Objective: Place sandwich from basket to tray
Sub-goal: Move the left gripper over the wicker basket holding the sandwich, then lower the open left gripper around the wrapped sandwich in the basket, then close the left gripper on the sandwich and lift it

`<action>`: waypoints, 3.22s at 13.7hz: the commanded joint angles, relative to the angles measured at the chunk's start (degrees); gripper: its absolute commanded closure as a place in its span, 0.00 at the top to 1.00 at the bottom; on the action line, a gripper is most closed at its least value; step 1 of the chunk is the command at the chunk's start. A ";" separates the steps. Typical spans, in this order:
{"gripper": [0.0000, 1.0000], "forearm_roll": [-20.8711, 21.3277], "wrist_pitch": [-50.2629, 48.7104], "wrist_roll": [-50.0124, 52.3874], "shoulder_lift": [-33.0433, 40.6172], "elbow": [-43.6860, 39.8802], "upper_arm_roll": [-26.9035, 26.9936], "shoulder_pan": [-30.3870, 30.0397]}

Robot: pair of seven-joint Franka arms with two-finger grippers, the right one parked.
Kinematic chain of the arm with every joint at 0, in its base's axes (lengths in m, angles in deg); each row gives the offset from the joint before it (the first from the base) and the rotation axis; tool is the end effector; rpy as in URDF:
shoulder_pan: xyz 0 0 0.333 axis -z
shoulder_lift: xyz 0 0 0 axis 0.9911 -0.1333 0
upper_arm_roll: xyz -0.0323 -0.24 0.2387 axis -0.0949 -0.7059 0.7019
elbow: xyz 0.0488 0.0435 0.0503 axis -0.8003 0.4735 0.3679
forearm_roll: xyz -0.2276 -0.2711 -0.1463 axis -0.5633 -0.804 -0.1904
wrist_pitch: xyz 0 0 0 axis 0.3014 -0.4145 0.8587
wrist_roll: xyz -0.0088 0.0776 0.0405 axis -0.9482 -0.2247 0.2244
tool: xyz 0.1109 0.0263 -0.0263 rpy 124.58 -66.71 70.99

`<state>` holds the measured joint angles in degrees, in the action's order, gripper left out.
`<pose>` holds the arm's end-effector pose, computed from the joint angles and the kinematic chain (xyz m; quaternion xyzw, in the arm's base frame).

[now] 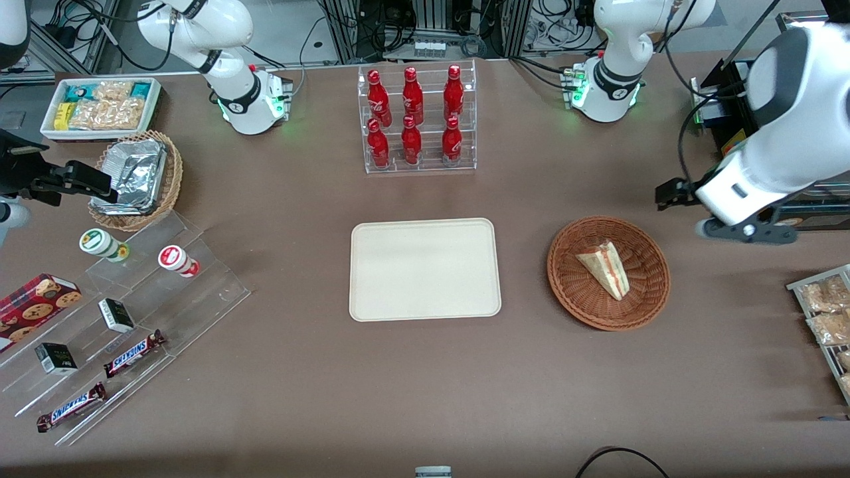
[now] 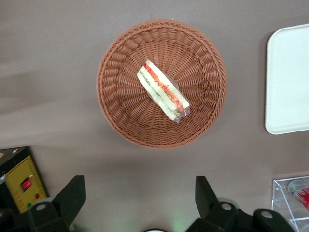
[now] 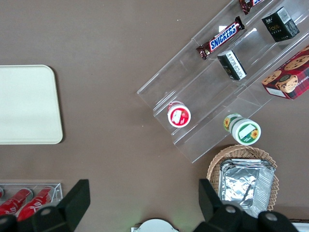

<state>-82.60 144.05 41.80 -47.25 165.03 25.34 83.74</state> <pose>0.5384 -0.0661 0.5161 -0.9941 0.0671 0.0846 0.0069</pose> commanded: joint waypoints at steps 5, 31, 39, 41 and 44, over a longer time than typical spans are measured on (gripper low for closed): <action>1.00 0.72 17.16 3.99 3.67 17.50 0.14 2.55; 1.00 4.31 54.01 65.16 -6.87 32.91 0.14 5.89; 0.00 4.58 53.32 62.54 -8.81 30.80 0.22 5.81; 0.00 4.58 51.65 61.21 -8.63 29.57 0.22 5.81; 0.00 4.58 39.66 57.97 -9.16 21.60 0.05 6.07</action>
<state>-78.65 191.42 101.60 -55.86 192.72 25.15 89.06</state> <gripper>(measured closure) 0.744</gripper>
